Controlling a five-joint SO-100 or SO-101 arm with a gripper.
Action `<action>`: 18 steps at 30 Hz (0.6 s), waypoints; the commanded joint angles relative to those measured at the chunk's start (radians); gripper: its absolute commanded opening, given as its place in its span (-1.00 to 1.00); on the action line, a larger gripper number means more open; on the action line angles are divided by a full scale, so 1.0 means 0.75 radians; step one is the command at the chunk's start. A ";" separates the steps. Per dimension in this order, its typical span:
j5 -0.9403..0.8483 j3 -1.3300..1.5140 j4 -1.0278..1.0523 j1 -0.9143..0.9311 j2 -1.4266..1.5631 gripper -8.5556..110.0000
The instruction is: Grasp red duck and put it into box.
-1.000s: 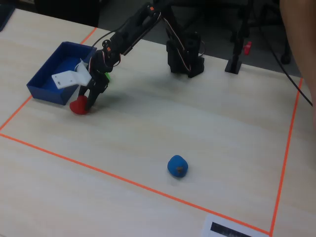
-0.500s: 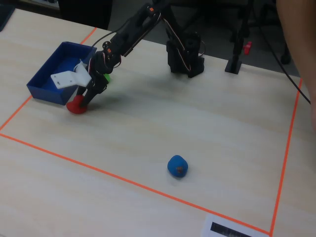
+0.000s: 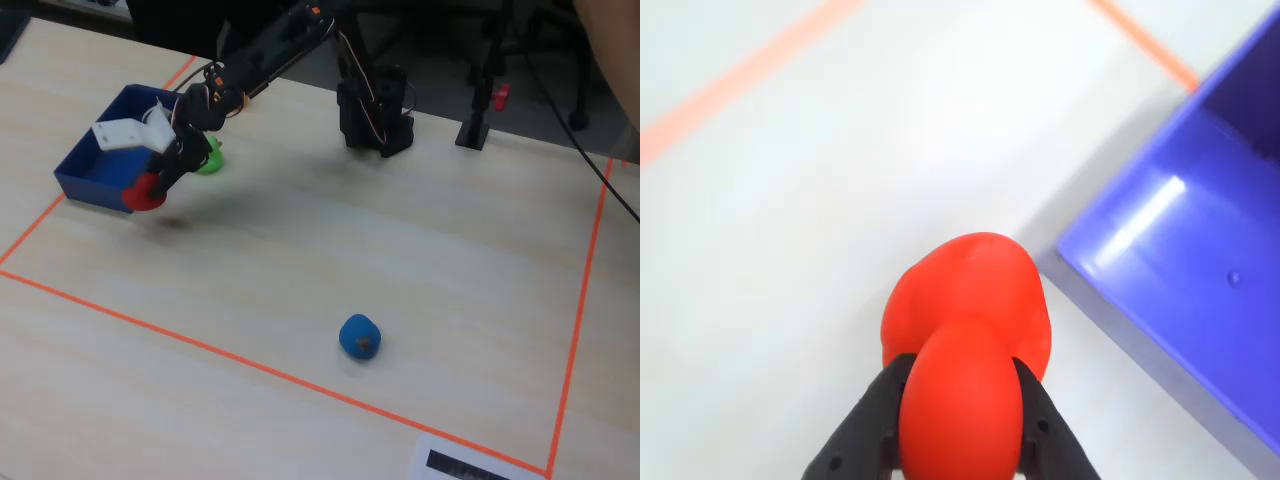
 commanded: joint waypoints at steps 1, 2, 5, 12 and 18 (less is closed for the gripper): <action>0.090 -0.211 0.084 -0.047 0.131 -0.85; 0.106 -0.254 0.115 -0.047 0.141 -0.85; 0.123 -0.374 0.168 -0.016 0.133 -0.85; 0.100 -0.612 0.174 0.172 -0.039 -0.85; 0.061 -0.661 0.211 0.301 -0.129 -0.85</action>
